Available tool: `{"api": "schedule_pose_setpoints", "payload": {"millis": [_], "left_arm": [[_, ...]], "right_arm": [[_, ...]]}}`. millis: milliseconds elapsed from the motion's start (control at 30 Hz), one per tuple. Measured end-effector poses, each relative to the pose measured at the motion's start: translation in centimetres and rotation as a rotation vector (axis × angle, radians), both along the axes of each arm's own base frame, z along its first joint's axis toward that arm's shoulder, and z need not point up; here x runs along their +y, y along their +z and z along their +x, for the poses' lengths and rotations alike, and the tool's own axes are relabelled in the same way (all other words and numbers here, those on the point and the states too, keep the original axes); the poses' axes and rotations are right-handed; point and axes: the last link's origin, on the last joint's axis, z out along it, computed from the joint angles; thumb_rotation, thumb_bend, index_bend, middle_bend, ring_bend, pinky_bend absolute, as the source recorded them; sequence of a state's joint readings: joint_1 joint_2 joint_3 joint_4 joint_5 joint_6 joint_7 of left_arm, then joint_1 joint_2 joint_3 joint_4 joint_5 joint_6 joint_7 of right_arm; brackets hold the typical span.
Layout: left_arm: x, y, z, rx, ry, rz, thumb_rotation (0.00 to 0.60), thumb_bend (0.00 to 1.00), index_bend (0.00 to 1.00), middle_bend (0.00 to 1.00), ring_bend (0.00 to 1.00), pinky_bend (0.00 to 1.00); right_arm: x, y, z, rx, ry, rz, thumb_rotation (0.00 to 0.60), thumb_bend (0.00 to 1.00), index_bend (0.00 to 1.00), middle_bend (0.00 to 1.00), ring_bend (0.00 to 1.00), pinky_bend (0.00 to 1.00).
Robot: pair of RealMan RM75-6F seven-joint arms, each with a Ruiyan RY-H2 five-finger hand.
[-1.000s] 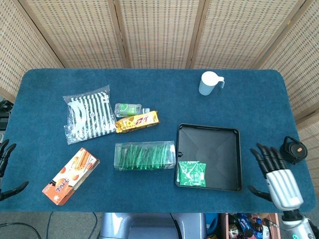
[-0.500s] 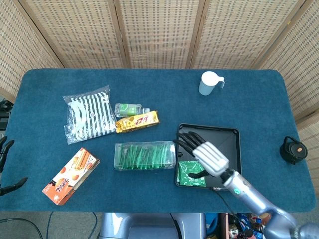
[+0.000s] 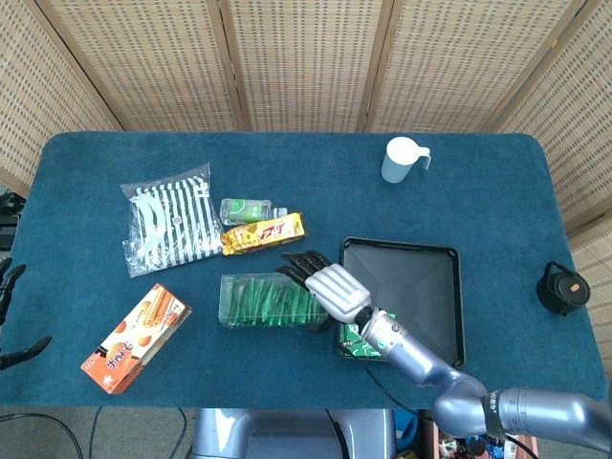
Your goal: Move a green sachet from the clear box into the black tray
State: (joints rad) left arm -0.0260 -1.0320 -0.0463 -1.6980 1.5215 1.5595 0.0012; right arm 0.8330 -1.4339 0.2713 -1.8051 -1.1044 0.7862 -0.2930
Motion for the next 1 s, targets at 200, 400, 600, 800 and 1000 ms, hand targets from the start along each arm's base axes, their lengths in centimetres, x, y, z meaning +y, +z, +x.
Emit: {"api": "schedule_pose_setpoints", "payload": {"millis": [200,400,600,800,1000], "left_arm": [[0.3,-0.1,-0.2,-0.004,0.009,-0.008,0.600,0.09,0.00,0.00,0.00,0.00],[0.4,-0.1,-0.2,-0.008,0.012,-0.013,0.600,0.09,0.00,0.00,0.00,0.00],[0.5,0.0,-0.2,-0.011,0.013,-0.015,0.600,0.09,0.00,0.00,0.00,0.00],[0.5,-0.1,-0.2,-0.012,0.014,-0.016,0.600,0.10,0.00,0.00,0.00,0.00],[0.5,0.0,-0.2,-0.015,0.015,-0.016,0.600,0.09,0.00,0.00,0.00,0.00]], "right_arm": [[-0.3,-1.7,0.7,0.050,-0.006,-0.007,0.600,0.32,0.18,0.09,0.00,0.01],[-0.5,-2.9,0.7,0.108,-0.003,-0.027,0.600,0.33,0.18,0.13,0.00,0.01],[-0.7,-3.2,0.7,0.127,0.005,-0.054,0.600,0.44,0.22,0.17,0.00,0.04],[-1.0,-3.2,0.8,0.129,0.014,-0.090,0.600,0.55,0.26,0.22,0.00,0.05],[-1.6,-2.6,1.4,0.094,0.008,-0.123,0.600,0.55,0.29,0.21,0.00,0.07]]}}
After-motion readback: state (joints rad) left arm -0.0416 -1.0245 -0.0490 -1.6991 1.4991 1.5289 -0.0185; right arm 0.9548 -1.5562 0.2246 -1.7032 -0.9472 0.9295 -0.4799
